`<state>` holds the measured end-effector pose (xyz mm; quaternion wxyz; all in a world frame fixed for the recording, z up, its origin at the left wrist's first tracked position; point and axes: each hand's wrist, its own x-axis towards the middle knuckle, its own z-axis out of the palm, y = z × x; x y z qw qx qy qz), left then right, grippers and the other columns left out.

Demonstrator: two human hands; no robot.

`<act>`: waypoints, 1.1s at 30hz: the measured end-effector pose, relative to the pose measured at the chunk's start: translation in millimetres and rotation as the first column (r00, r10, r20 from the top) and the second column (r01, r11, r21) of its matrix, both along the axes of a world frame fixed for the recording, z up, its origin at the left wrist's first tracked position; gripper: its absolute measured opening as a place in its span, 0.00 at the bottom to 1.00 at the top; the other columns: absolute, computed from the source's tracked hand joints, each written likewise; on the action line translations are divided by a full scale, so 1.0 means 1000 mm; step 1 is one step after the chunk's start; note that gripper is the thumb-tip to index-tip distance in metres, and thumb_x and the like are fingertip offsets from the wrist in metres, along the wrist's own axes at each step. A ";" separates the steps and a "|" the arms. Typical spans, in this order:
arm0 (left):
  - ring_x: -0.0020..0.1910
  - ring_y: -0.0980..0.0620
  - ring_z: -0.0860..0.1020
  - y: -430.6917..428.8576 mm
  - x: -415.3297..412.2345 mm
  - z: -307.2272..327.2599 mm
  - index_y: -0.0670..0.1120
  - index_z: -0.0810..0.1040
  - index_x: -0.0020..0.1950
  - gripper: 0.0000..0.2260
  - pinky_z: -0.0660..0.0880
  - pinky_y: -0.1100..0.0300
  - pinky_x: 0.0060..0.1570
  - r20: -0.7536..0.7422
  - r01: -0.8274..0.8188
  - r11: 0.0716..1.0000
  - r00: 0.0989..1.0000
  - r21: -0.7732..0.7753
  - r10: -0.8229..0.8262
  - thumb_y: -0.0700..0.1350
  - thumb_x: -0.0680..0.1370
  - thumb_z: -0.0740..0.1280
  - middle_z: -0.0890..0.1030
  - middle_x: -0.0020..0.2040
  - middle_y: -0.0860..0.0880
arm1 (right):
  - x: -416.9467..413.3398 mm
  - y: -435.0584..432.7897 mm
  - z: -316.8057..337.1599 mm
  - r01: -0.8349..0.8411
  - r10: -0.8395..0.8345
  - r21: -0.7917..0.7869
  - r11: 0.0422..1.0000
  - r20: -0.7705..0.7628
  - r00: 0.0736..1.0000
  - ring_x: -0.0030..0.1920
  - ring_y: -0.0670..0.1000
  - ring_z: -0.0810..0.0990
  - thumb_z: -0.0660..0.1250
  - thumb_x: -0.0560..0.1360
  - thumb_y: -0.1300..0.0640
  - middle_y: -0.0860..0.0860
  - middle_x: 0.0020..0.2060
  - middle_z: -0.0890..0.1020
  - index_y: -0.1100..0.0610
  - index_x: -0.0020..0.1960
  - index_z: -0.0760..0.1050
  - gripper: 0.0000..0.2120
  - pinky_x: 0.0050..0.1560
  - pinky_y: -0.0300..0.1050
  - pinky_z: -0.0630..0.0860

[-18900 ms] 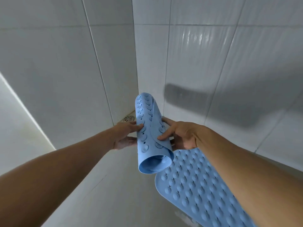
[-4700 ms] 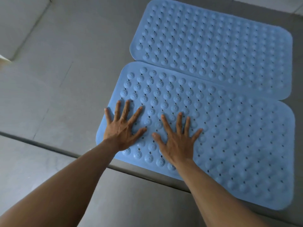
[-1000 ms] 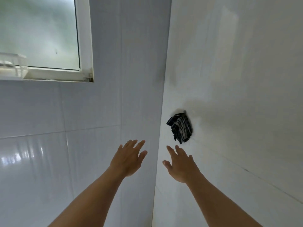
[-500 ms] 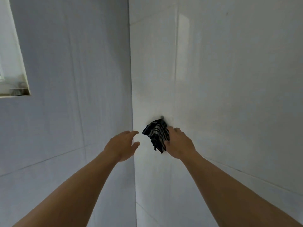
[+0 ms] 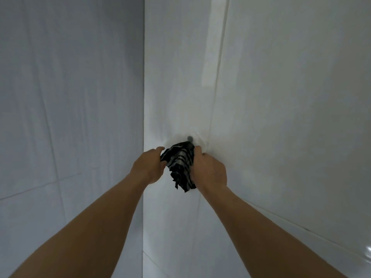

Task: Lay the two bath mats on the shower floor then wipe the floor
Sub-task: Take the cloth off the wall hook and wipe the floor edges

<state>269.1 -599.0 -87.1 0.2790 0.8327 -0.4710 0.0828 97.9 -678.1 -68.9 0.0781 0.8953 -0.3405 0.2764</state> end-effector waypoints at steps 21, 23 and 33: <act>0.44 0.46 0.75 0.113 0.018 0.012 0.46 0.73 0.53 0.09 0.69 0.51 0.44 0.131 -0.170 0.967 0.972 -0.192 0.197 0.47 0.83 0.55 0.78 0.44 0.47 | 0.006 0.047 0.021 -0.102 0.102 0.123 0.987 0.006 0.995 0.42 0.52 0.76 0.62 0.79 0.65 0.54 0.46 0.78 0.58 0.57 0.70 0.07 0.41 0.44 0.68; 0.44 0.45 0.75 0.148 0.015 -0.002 0.46 0.73 0.53 0.09 0.71 0.49 0.45 0.091 -0.210 0.958 0.969 -0.195 0.231 0.48 0.83 0.55 0.78 0.44 0.48 | 0.016 0.068 0.012 -0.134 0.132 0.135 0.982 0.028 0.991 0.40 0.52 0.74 0.61 0.77 0.66 0.52 0.41 0.76 0.57 0.46 0.67 0.06 0.42 0.45 0.68; 0.40 0.49 0.77 0.316 0.001 -0.095 0.47 0.73 0.49 0.06 0.74 0.51 0.40 -0.256 -0.510 0.834 0.852 -0.213 0.456 0.46 0.81 0.58 0.79 0.41 0.51 | 0.084 0.183 -0.085 -0.417 0.401 0.391 0.820 0.127 0.907 0.50 0.55 0.79 0.60 0.77 0.60 0.49 0.47 0.79 0.53 0.54 0.79 0.11 0.57 0.54 0.75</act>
